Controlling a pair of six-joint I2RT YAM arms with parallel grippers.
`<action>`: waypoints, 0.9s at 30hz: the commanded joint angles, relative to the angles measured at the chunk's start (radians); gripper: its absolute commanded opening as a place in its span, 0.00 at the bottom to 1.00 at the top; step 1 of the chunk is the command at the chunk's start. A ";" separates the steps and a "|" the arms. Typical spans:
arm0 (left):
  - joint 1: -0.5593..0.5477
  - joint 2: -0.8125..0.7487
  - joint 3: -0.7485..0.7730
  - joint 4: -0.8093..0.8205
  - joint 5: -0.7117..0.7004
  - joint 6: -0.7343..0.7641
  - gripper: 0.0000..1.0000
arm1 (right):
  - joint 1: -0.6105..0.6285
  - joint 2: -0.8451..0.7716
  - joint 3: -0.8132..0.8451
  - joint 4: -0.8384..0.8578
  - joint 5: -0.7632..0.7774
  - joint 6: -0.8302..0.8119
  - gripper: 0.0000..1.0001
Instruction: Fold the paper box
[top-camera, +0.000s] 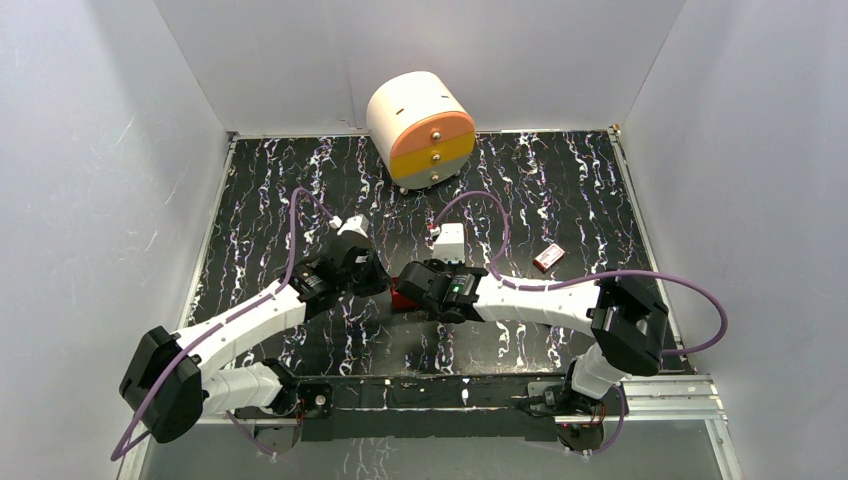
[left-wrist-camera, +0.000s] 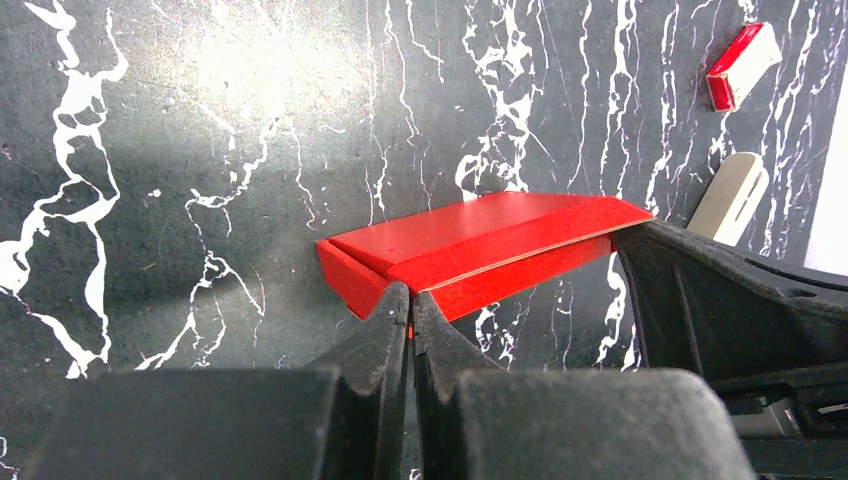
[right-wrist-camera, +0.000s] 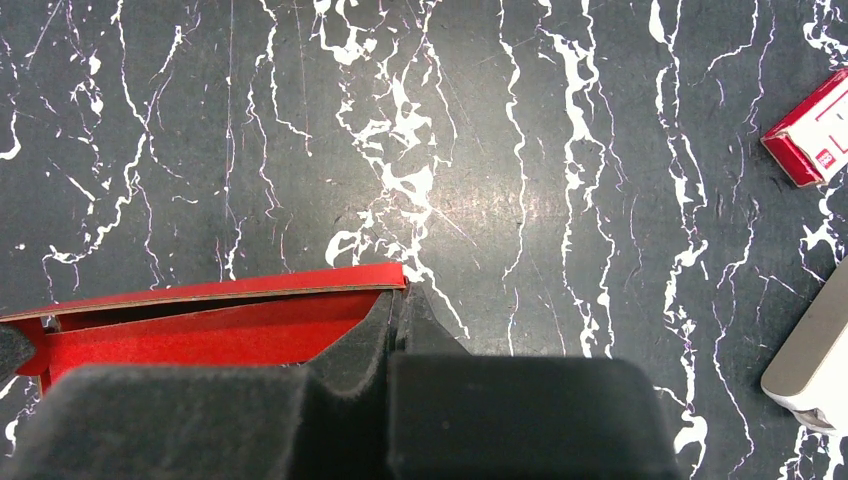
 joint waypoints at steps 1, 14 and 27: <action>-0.015 0.011 0.014 -0.136 -0.051 0.077 0.00 | 0.014 0.019 0.003 -0.003 -0.013 0.038 0.00; -0.033 0.045 0.044 -0.179 -0.043 0.080 0.00 | 0.015 0.013 0.002 -0.026 0.008 0.062 0.00; -0.129 0.018 -0.083 -0.064 -0.155 0.014 0.00 | 0.020 -0.040 -0.061 0.125 -0.017 -0.044 0.01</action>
